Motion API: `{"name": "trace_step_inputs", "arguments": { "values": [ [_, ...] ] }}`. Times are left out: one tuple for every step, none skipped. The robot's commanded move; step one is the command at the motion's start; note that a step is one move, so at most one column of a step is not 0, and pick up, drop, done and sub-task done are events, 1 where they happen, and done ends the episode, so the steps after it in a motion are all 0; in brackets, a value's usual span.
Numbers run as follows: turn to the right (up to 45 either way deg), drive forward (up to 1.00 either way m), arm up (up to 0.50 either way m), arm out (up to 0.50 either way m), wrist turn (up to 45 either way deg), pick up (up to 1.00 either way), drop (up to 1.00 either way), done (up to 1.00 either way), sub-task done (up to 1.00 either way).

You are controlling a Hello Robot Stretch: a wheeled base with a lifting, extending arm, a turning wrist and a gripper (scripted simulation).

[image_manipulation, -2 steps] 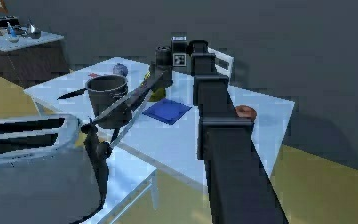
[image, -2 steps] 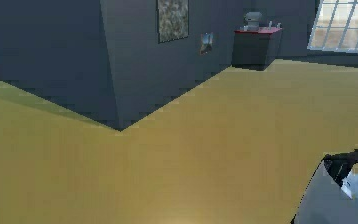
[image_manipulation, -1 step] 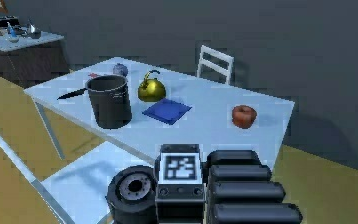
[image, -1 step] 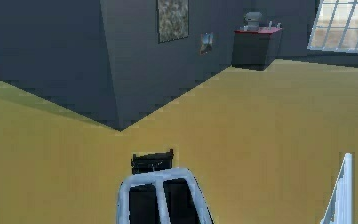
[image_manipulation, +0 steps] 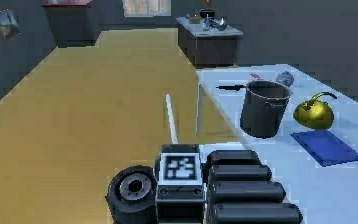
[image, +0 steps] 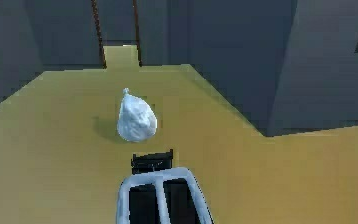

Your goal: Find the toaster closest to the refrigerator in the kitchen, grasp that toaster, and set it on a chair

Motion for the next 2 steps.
{"name": "trace_step_inputs", "arguments": {
  "values": [
    [-39.0, 0.00, 0.00, 0.00, 0.0, 0.00, 0.00, 0.00, 0.00],
    [0.0, 1.00, 0.00, 0.00, 0.0, 0.00, 0.00, 0.00, 0.00]
  ]
}}
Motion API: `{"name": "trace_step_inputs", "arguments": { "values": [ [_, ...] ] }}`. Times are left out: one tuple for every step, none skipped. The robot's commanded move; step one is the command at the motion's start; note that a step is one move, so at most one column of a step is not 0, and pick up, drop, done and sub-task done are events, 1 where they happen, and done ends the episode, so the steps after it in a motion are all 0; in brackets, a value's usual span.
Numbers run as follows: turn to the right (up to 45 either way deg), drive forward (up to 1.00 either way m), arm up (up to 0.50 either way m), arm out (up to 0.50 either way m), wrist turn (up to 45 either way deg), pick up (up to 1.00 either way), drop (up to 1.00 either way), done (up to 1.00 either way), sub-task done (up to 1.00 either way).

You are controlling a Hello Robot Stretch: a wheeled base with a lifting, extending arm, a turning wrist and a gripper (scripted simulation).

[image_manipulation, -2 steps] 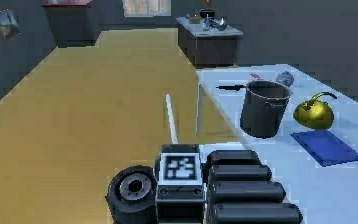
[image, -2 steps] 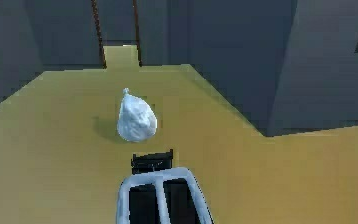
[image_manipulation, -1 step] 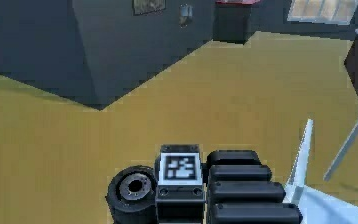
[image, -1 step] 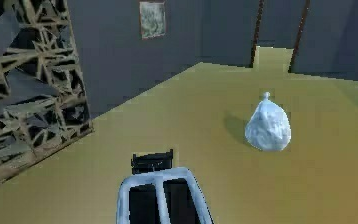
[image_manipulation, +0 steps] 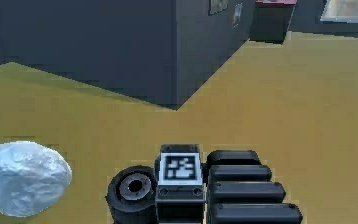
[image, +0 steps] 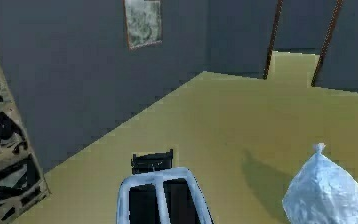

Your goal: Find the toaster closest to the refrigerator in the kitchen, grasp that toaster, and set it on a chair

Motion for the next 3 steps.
{"name": "trace_step_inputs", "arguments": {
  "values": [
    [-3.0, 0.00, 0.00, 0.00, 0.0, 0.00, 0.00, 0.00, 0.00],
    [0.0, 1.00, 0.00, 0.00, 0.0, 0.00, 0.00, 0.00, 0.00],
    [0.0, 0.05, 0.00, 0.00, 0.0, 0.00, 0.00, 0.00, 0.00]
  ]
}}
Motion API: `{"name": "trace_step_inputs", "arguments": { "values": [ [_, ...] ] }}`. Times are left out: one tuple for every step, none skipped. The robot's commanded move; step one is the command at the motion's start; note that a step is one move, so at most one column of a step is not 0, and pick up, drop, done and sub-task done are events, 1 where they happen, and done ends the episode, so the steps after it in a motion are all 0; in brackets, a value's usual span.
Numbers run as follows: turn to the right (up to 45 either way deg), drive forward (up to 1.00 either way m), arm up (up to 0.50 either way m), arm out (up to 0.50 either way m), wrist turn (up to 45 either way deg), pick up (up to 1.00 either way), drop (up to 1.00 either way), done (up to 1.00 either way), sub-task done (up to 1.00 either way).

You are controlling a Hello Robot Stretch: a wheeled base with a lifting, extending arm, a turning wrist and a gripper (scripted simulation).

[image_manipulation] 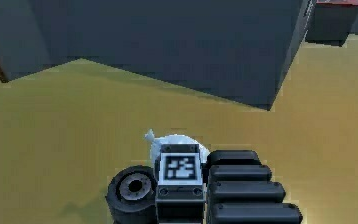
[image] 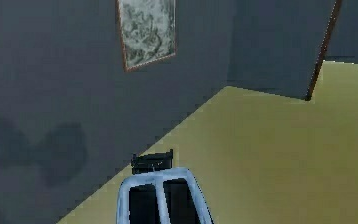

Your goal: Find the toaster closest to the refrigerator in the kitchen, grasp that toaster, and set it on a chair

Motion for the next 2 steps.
{"name": "trace_step_inputs", "arguments": {
  "values": [
    [24.0, 0.00, 0.00, 0.00, 0.0, 0.00, 0.00, 0.00, 0.00],
    [3.0, 0.00, 0.00, 0.00, 0.0, 0.00, 0.00, 0.00, 0.00]
  ]
}}
